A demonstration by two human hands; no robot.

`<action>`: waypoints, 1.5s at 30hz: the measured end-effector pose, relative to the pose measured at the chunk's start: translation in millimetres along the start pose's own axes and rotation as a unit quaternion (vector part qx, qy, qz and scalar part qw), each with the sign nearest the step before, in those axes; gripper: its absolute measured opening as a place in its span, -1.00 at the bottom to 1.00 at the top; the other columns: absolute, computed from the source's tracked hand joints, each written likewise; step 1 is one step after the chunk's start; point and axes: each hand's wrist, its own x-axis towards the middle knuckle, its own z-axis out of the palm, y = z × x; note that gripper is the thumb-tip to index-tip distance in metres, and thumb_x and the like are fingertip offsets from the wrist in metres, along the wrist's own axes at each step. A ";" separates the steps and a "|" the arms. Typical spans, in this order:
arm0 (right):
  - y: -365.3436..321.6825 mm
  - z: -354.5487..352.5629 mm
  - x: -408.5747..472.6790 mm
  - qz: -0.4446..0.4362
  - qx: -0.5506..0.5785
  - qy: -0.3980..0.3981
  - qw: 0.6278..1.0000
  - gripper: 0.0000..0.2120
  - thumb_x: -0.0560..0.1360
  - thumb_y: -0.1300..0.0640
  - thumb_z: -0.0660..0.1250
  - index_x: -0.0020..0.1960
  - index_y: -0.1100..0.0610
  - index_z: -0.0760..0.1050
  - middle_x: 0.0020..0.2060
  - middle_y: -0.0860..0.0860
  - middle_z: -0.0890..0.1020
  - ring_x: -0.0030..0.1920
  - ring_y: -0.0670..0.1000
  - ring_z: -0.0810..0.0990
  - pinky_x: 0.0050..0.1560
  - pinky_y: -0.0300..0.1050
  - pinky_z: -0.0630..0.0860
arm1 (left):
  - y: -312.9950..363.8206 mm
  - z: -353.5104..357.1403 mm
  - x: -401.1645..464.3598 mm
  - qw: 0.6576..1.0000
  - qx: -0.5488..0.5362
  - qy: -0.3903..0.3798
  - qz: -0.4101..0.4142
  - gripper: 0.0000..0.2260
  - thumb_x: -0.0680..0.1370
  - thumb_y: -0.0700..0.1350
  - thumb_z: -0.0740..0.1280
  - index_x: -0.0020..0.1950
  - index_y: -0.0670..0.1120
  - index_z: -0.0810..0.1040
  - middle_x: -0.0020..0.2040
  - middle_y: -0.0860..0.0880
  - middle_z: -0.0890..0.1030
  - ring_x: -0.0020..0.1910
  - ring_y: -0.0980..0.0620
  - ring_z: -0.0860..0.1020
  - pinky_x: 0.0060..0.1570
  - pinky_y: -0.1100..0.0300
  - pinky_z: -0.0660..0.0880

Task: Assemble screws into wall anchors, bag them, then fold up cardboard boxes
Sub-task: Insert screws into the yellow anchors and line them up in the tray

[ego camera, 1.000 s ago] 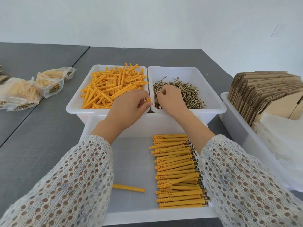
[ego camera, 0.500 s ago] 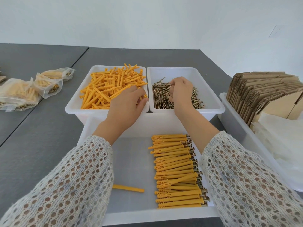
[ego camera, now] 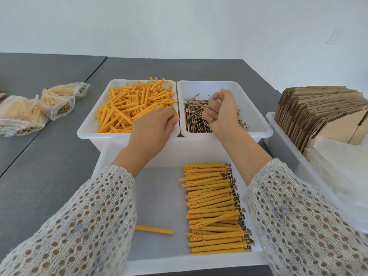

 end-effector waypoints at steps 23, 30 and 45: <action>3.2 3.9 -0.4 -0.045 -0.159 0.045 0.985 -0.78 0.53 0.26 0.03 -0.27 0.12 0.29 -0.61 -0.09 0.19 -0.62 -0.08 0.07 -0.60 -0.30 0.10 | 4.6 -1.6 -0.2 0.995 0.073 0.071 -0.006 -0.81 0.68 -0.10 0.19 0.04 -0.05 0.60 -0.11 0.00 0.42 -0.05 -0.06 0.42 0.04 -0.01 0.19; 4.6 6.6 -3.4 -0.058 -0.177 0.031 0.982 -0.77 0.55 0.25 0.04 -0.27 0.13 0.29 -0.61 -0.09 0.20 -0.61 -0.08 0.09 -0.59 -0.30 0.10 | 6.7 -3.4 0.4 0.996 0.080 0.039 0.006 -0.83 0.67 -0.11 0.20 0.07 -0.04 0.60 -0.09 0.00 0.40 0.00 -0.08 0.41 0.07 -0.06 0.18; 10.8 21.4 -13.9 -0.092 -0.188 -0.134 0.969 -0.83 0.67 0.04 0.12 0.13 0.11 0.41 -0.19 0.12 0.59 -0.51 0.04 0.45 -0.44 -0.16 0.37 | 10.1 -5.9 3.2 0.996 0.000 0.089 -0.012 -0.80 0.69 -0.07 0.19 -0.13 -0.02 0.41 -0.19 0.07 0.38 -0.17 0.02 0.36 -0.06 0.07 0.16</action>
